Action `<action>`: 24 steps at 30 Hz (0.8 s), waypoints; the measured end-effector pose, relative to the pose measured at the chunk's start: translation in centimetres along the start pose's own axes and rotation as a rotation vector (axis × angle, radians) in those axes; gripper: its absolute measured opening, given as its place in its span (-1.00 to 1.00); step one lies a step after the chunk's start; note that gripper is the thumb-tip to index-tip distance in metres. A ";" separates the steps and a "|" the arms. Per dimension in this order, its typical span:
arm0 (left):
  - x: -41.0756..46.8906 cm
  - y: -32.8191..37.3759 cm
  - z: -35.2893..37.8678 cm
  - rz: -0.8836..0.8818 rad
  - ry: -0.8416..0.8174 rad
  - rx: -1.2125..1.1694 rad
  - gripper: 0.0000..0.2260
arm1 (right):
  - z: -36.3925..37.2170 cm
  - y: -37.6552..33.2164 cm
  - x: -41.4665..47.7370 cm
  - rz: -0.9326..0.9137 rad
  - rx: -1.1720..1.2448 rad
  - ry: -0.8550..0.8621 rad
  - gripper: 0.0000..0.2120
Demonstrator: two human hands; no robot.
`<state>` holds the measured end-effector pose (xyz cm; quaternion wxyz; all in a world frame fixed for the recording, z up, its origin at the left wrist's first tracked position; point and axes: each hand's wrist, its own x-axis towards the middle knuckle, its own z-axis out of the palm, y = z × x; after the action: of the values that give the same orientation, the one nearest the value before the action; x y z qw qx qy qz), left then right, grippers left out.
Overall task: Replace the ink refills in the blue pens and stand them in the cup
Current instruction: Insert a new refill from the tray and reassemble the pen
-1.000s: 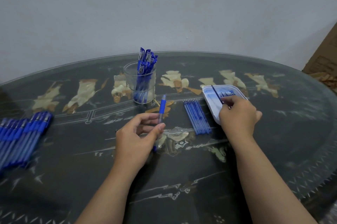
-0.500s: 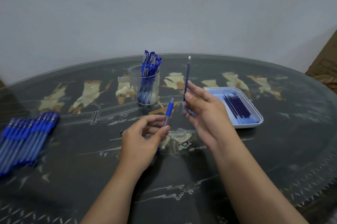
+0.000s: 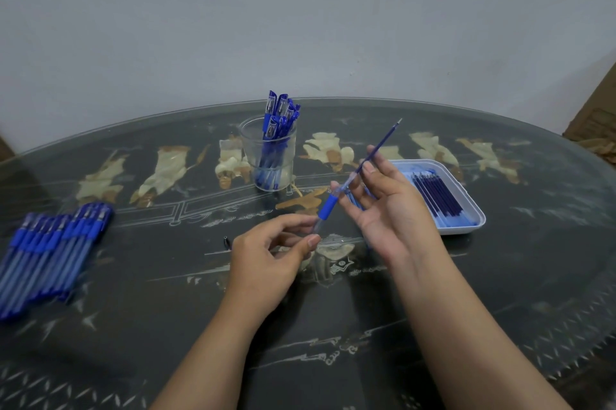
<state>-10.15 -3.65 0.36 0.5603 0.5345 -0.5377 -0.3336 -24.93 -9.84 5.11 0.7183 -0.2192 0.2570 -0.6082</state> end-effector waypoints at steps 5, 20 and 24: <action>-0.1 0.2 0.0 0.013 -0.012 0.032 -0.74 | -0.2 -0.1 0.1 -0.003 0.022 0.009 -0.76; 0.0 -0.2 0.0 0.019 0.049 -0.056 -0.77 | 0.4 1.0 -0.8 -0.276 -0.693 -0.082 -0.80; -0.1 0.1 -0.1 0.012 0.070 -0.086 -0.78 | 0.6 1.4 -1.1 -0.252 -0.759 -0.120 -0.90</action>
<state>-10.11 -3.57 0.44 0.6032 0.5179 -0.5061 -0.3345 -23.62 -8.49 4.81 0.5198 -0.5338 0.3921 -0.5396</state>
